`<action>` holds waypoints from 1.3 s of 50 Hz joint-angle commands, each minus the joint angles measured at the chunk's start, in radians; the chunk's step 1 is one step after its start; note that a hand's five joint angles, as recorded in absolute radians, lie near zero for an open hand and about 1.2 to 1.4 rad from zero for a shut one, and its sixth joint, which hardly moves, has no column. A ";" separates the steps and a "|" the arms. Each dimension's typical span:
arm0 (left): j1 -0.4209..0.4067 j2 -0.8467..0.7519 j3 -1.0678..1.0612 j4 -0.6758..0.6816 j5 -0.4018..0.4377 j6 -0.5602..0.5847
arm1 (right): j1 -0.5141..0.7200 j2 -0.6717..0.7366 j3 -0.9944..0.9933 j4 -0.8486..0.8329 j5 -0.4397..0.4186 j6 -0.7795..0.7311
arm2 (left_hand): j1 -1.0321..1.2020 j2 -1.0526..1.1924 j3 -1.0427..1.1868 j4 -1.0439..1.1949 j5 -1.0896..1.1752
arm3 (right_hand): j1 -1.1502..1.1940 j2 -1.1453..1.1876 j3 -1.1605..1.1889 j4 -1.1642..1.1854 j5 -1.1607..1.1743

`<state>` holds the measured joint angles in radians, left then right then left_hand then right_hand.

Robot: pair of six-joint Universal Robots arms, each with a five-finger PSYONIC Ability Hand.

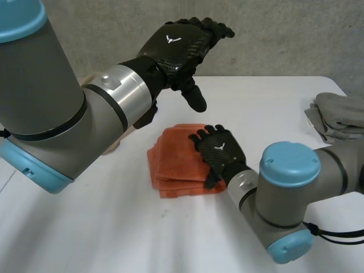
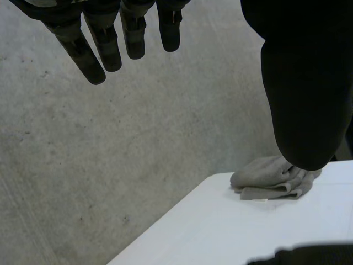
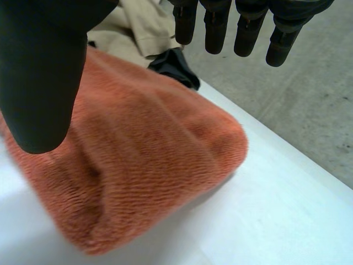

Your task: Fold the laundry.

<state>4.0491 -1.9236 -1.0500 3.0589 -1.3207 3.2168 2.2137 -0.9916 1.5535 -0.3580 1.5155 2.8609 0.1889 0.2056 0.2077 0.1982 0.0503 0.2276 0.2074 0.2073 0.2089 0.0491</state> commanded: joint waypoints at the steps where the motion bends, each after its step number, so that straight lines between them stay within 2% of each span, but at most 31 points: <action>1: -0.004 0.008 0.011 0.000 -0.002 0.000 | 0.060 0.060 -0.006 -0.045 0.031 -0.063 | -0.014 -0.031 -0.033 -0.024 -0.050 | -0.053 -0.033 -0.033 -0.034 -0.049; 23: 0.002 -0.012 0.013 0.000 0.000 0.002 | 0.054 0.206 -0.108 -0.173 0.042 -0.195 | -0.014 -0.031 -0.033 -0.024 -0.050 | -0.009 0.011 0.011 0.009 -0.005; 24: 0.002 -0.014 0.012 0.000 -0.002 0.002 | 0.052 0.208 -0.110 -0.173 0.042 -0.198 | -0.014 -0.031 -0.033 -0.024 -0.050 | 0.032 0.052 0.052 0.050 0.036; 28: 0.002 -0.014 0.013 0.000 -0.003 0.000 | 0.038 0.199 -0.113 -0.185 0.046 -0.196 | -0.014 -0.031 -0.033 -0.024 -0.050 | 0.539 0.559 0.559 0.557 0.543; 29: 0.002 -0.012 0.013 0.001 -0.002 0.000 | 0.032 0.194 -0.116 -0.196 0.048 -0.192 | -0.014 -0.031 -0.033 -0.024 -0.050 | 0.819 0.839 0.839 0.838 0.823; 31: 0.004 -0.012 0.013 0.003 -0.002 0.000 | 0.027 0.192 -0.121 -0.208 0.051 -0.186 | -0.014 -0.031 -0.033 -0.024 -0.050 | 1.167 1.187 1.187 1.185 1.171; 45: 0.030 -0.008 0.094 -0.003 -0.003 0.000 | -0.086 0.143 -0.308 -0.194 0.026 -0.077 | -0.014 -0.031 -0.033 -0.024 -0.050 | 1.169 1.189 1.189 1.187 1.173; 56: 0.042 0.006 0.180 -0.011 -0.032 -0.038 | -0.364 0.171 -0.725 -0.108 0.029 0.017 | -0.014 -0.031 -0.033 -0.024 -0.050 | 1.169 1.189 1.189 1.187 1.173; 60: 0.047 0.000 0.176 -0.008 -0.028 -0.049 | -0.497 0.235 -0.878 -0.059 0.020 0.092 | -0.014 -0.031 -0.033 -0.024 -0.050 | 1.169 1.189 1.189 1.187 1.173; 65: 0.047 -0.015 0.171 -0.008 -0.025 -0.049 | -0.621 0.318 -0.947 -0.052 -0.035 0.115 | -0.014 -0.031 -0.033 -0.024 -0.050 | 1.169 1.189 1.189 1.187 1.173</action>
<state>4.0947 -1.9224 -0.8697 3.0503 -1.3498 3.1699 1.7282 -0.7619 0.6939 -0.4269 1.5313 2.9389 0.1890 0.2055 0.2077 0.1982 0.0503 1.0192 1.1562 1.1716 1.1958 0.9283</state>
